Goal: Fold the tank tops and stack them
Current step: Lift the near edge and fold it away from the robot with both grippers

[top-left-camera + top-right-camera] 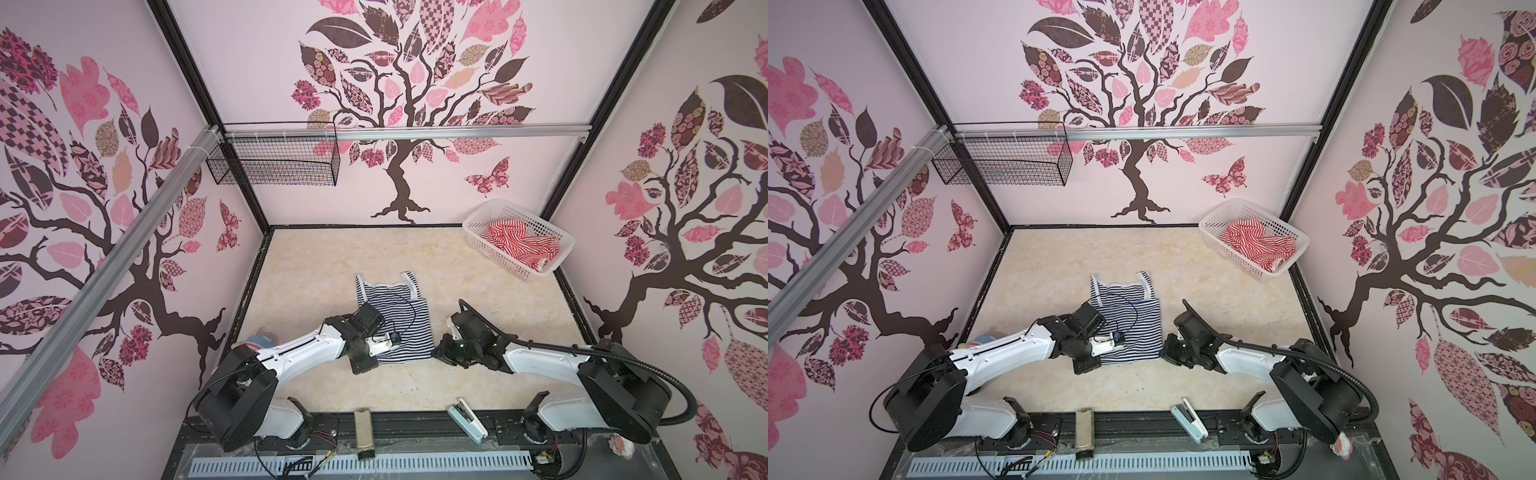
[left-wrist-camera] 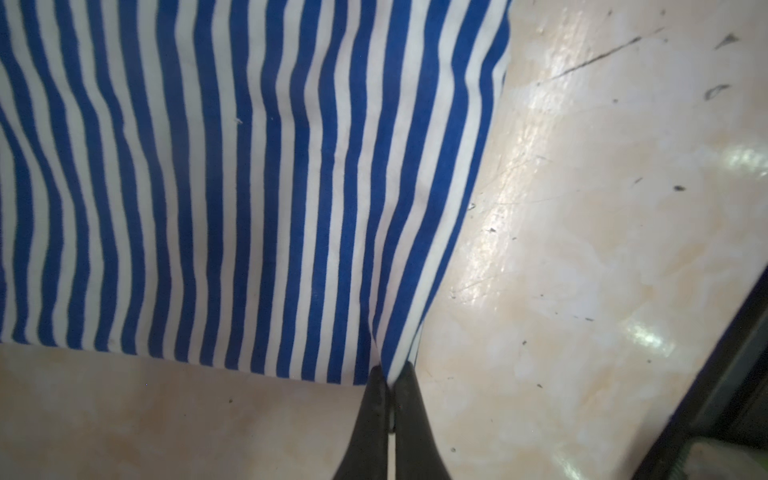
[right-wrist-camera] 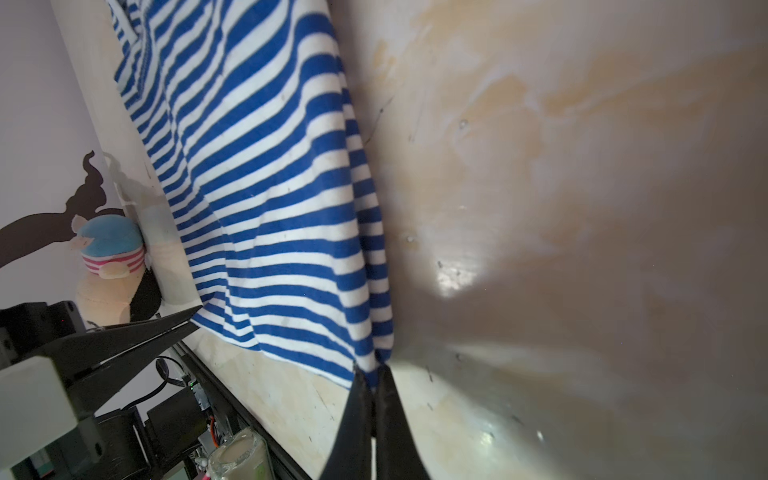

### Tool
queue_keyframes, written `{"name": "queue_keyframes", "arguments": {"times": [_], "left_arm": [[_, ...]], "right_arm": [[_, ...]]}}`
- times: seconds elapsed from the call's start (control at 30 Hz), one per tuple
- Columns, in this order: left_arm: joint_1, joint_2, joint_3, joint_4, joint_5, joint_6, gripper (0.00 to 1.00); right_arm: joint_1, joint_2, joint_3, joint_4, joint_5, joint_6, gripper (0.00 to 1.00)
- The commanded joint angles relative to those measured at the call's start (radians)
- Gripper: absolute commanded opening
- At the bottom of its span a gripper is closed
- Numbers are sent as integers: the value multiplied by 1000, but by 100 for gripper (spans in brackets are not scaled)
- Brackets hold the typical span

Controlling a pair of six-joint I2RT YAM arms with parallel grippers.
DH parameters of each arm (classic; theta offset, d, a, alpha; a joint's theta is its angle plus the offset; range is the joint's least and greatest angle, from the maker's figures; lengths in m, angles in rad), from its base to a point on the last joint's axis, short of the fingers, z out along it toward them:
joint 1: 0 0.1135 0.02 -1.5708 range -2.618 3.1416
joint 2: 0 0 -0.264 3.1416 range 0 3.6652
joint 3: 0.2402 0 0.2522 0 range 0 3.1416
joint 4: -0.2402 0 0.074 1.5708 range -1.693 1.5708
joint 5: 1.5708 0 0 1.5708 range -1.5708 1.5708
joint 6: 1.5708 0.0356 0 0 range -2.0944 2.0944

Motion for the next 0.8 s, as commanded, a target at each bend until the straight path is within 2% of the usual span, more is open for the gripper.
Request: {"name": "queue_keyframes", "arguments": {"times": [0.0,0.23,0.47,0.67,0.77], "left_arm": [[-2,-35,47,-62,72,-3,0],[-14,-105,128,-213,231,-7,0],[-102,-175,246,-336,323,-38,0],[-127,-215,377,-397,402,-78,0],[-126,-232,387,-389,402,-86,0]], "right_arm": [[5,-72,34,-70,21,-14,0],[5,-253,46,-234,56,-16,0],[4,-442,127,-450,131,-16,0],[4,-505,262,-571,179,-26,0],[4,-490,324,-583,210,-47,0]]}}
